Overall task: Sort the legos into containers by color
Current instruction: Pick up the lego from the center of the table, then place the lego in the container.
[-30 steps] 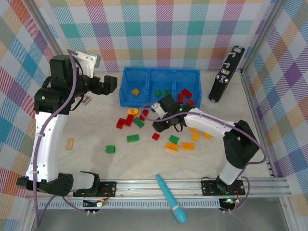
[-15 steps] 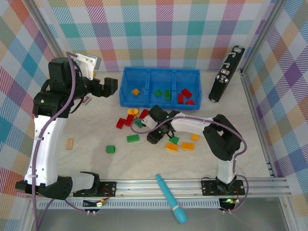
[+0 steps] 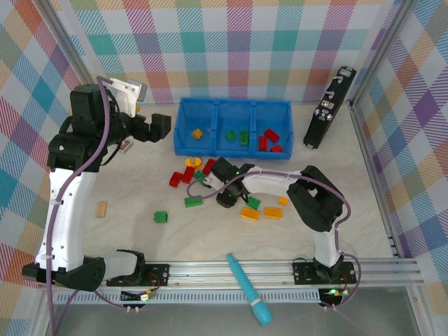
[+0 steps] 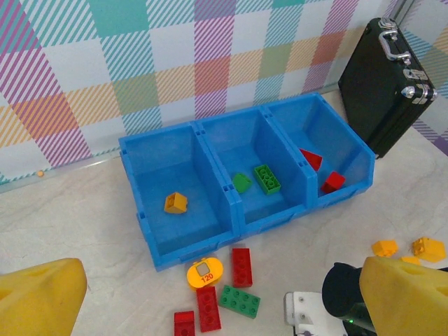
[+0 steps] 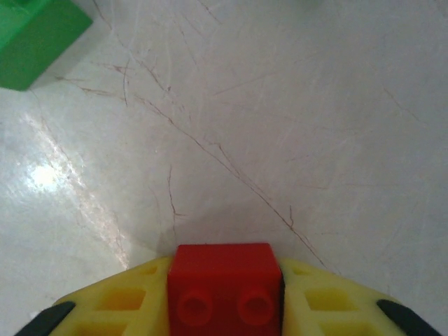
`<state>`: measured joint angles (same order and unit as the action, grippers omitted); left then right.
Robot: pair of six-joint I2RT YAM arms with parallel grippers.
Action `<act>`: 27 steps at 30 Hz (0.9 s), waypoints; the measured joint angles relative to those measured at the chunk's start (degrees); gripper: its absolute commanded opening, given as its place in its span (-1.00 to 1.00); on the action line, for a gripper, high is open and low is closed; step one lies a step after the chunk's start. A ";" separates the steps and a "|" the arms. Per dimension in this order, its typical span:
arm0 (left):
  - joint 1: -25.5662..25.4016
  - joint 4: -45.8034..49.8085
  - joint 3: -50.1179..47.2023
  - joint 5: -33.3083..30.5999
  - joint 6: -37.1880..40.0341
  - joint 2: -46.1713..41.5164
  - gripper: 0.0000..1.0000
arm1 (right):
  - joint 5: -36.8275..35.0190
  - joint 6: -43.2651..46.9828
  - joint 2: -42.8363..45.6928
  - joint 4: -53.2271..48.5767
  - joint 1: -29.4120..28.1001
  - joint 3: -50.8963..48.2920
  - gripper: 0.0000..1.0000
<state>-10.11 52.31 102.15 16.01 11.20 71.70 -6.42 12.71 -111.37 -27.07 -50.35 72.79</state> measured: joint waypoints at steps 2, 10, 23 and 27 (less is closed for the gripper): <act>0.00 0.00 0.00 -0.02 0.02 0.00 1.00 | -0.66 -0.13 0.00 -0.20 -0.22 0.09 -0.44; 0.00 -0.04 -0.31 -0.20 0.22 0.00 1.00 | -0.70 -3.08 7.41 -0.96 8.13 -2.99 -0.48; 0.00 -0.04 -0.44 -0.33 0.24 0.00 0.99 | -3.67 -16.37 11.23 -0.85 30.36 10.01 -0.49; 0.00 -0.04 -0.44 -0.63 0.22 0.00 1.00 | -5.22 -19.82 4.44 -1.29 31.93 16.85 -0.48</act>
<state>-10.11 52.27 101.71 15.38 11.42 71.70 -11.64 -7.11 -106.94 -28.36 -18.41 89.65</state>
